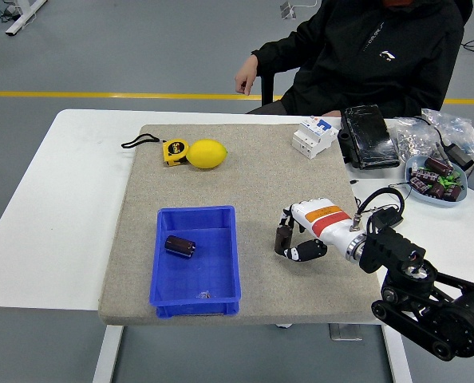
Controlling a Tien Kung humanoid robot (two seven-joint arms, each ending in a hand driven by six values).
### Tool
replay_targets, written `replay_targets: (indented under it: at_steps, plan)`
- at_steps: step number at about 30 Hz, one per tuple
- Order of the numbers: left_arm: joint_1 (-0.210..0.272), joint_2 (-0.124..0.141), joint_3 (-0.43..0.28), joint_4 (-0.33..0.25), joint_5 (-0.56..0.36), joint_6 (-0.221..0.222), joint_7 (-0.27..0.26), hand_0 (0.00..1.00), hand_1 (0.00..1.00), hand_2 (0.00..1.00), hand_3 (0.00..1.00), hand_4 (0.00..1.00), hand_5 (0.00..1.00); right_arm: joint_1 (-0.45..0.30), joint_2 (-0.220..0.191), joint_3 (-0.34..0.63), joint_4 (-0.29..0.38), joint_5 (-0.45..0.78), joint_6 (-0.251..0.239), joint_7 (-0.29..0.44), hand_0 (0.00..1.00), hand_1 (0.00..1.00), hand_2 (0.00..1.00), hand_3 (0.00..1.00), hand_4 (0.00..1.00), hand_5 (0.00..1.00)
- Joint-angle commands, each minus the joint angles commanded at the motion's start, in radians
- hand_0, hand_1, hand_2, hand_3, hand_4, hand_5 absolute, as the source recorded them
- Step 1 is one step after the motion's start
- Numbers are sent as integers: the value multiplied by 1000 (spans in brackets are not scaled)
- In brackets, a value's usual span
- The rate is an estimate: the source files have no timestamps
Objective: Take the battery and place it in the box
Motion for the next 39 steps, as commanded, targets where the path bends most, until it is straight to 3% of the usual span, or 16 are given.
replay_targets:
  at_steps: [39]
  plan:
    - [-8,-1,18,0,-18,-2,-5,722,698,660,585,631,538,8,-10,5,-20,-9,4,6,249,403,504,536,842,301]
